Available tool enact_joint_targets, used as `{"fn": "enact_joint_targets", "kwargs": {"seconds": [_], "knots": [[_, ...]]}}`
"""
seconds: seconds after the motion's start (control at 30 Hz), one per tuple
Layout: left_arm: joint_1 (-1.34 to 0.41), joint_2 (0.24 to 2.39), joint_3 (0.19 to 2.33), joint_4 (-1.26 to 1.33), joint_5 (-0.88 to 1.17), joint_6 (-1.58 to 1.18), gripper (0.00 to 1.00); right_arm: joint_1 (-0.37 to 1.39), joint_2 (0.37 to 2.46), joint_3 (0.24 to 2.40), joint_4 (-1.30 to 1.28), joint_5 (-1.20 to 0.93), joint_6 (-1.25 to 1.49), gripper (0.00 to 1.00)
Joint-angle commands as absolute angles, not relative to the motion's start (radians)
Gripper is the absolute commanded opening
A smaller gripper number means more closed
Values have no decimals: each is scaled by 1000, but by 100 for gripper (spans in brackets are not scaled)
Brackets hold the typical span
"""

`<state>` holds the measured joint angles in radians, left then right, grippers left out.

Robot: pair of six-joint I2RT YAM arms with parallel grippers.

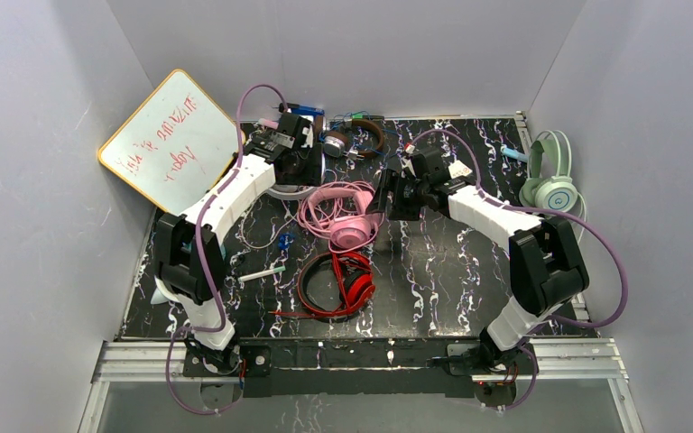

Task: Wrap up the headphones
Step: Pick up the headphones from the center of the board.

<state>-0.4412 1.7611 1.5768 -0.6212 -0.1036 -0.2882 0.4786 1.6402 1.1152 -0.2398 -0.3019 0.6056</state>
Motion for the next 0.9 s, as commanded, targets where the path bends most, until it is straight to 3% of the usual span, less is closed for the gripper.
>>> {"fn": "enact_joint_targets", "kwargs": {"seconds": [0.0,0.33,0.47,0.67,0.87], "knots": [[-434,1768,1560,-594,-86,-294,56,472,1651,1116,-279,-291,572,82],[-434,1774,1567,-583,-87,-298,57,451,1644,1147,-275,-300,562,85],[-433,1756,1557,-584,-100,-302,66,450,1606,1181,-257,-278,563,88],[-431,1740,1539,-573,-95,-304,70,505,1652,1281,-337,-164,522,90],[-428,1739,1529,-572,-120,-315,82,509,1733,1299,-361,-192,519,87]]}}
